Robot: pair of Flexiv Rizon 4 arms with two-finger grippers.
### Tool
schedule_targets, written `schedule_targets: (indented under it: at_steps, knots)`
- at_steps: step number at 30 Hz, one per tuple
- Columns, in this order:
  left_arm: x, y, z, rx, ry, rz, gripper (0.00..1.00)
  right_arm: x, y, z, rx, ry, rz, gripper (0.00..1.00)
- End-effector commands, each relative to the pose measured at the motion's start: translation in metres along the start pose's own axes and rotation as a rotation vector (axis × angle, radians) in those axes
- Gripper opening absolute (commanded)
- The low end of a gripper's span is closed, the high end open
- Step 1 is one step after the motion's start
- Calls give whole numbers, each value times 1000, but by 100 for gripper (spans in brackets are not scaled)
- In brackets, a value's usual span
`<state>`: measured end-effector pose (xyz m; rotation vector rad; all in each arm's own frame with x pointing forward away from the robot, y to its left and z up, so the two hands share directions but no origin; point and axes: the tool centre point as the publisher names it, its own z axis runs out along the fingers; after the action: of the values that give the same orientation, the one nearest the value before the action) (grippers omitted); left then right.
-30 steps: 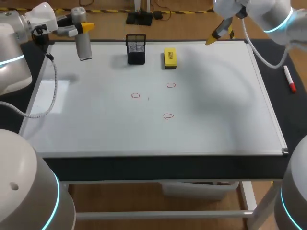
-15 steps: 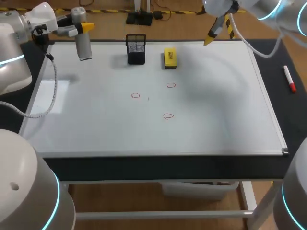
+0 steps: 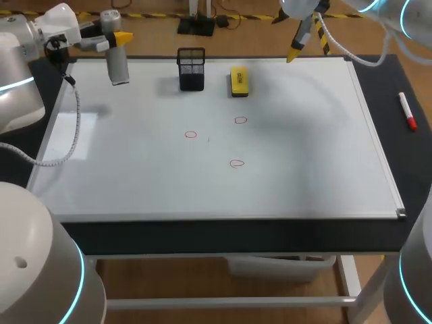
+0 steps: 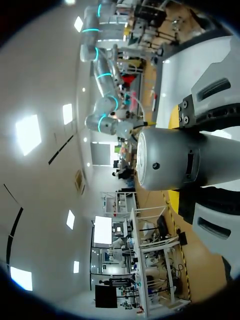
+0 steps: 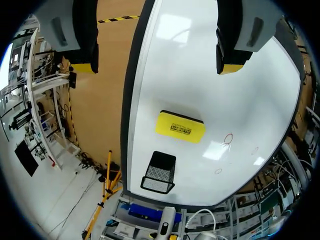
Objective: Pick up the inspection probe, press it on each red-marked spot on the whiteboard one by one, put down the probe, pick up the eraser, and wipe off all the red marks.
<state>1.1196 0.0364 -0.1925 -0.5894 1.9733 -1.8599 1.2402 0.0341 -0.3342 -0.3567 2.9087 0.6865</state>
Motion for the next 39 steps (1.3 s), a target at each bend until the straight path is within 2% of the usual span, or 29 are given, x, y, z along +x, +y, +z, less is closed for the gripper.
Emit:
schedule_targets:
  at_steps: [1, 11, 17, 28, 31, 39]
  knots:
    - [1, -1, 0, 1, -3, 1, 0, -3, 1, -2, 6, 136, 0, 100]
    - [1, -1, 0, 1, -3, 1, 0, -3, 1, -2, 6, 136, 0, 100]
    - [1, -1, 0, 1, -3, 1, 0, -12, 16, 11, 2, 191, -106, 100]
    - [1, -1, 0, 1, -3, 1, 0, -19, 46, 39, 37, 384, -322, 100]
    - [1, -1, 0, 1, -3, 1, 0, -16, 54, 47, 49, 447, -383, 100]
    - [1, -1, 0, 1, -3, 1, 0, -8, 65, 65, 56, 543, -537, 100]
